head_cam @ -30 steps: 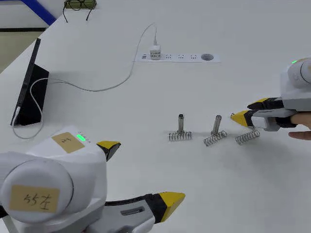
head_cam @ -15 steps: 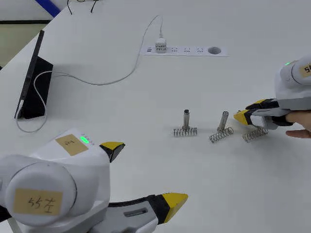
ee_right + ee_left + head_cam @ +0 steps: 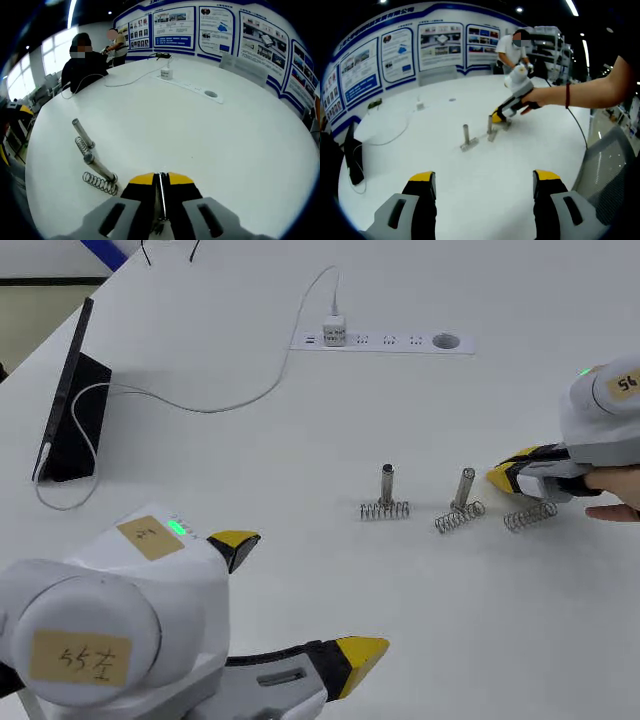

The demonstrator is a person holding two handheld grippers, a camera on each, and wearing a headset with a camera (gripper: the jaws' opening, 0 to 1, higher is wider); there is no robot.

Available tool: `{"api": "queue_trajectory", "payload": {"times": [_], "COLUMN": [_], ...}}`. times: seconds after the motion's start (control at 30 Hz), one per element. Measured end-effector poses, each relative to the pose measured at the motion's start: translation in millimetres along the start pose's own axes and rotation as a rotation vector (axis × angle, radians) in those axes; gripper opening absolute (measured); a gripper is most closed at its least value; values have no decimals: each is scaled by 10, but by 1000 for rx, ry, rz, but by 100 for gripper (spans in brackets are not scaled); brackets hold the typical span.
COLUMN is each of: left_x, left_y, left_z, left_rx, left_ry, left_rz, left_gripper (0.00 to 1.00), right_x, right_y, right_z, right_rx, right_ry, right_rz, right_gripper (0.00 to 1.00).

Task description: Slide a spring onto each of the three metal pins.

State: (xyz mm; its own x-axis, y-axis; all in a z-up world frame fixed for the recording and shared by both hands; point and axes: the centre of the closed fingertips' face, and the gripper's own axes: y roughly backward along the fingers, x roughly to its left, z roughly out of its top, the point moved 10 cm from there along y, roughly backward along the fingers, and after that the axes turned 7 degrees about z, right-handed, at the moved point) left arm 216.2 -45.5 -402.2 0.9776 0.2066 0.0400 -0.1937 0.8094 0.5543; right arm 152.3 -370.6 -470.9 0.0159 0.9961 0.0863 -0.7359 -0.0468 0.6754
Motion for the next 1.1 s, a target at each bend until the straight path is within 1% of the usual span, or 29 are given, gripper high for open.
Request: {"api": "queue_trajectory", "payload": {"times": [0.07, 0.13, 0.17, 0.2, 0.23, 0.3, 0.33, 0.37, 0.4, 0.5, 0.67, 0.77, 0.8, 1.03, 1.1], "left_x": [-2, -4, -7, -9, -11, -14, -17, -20, -22, -26, -17, -13, -13, -11, -10], "left_y": [3, 6, 9, 11, 14, 17, 16, 14, 12, 16, 18, 18, 18, 26, 28], "left_z": [-4, -4, -1, 1, 6, 12, 19, 24, 32, 53, 55, 53, 54, 50, 45], "left_rx": [1, 1, -1, -3, -5, -8, -11, -13, -15, -22, -22, -24, -24, -20, -17], "left_ry": [-1, 0, 0, 0, -1, -3, -4, -5, -8, -15, -21, -15, -16, -18, -19], "left_rz": [0, 0, 0, 0, 0, -1, -3, -5, -5, -5, -5, -6, -6, -2, -1], "left_gripper": [81, 81, 81, 81, 81, 81, 81, 81, 81, 81, 81, 81, 81, 81, 81], "right_x": [-13, -22, -25, -26, -24, -27, -8, 4, 13, 17, 2, -16, -21, -5, -3], "right_y": [28, 48, 66, 87, 125, 144, 137, 123, 105, 101, 112, 106, 95, 54, 47], "right_z": [5, 5, 14, 35, 88, 109, 100, 76, 50, 10, 31, 58, 60, 53, 61], "right_rx": [-1, -9, -25, -48, -94, -74, -46, -17, -9, -4, -5, -7, -4, 13, 8], "right_ry": [-9, -27, -39, -49, -81, -63, -12, 3, 6, -20, -7, -4, -1, -7, -16], "right_rz": [6, 1, 0, 2, -2, -10, -7, -6, -12, -11, -20, -24, -26, -17, -9], "right_gripper": [9, 9, 9, 7, 2, 2, 2, 2, 2, 2, 3, 8, 8, 9, 9]}}
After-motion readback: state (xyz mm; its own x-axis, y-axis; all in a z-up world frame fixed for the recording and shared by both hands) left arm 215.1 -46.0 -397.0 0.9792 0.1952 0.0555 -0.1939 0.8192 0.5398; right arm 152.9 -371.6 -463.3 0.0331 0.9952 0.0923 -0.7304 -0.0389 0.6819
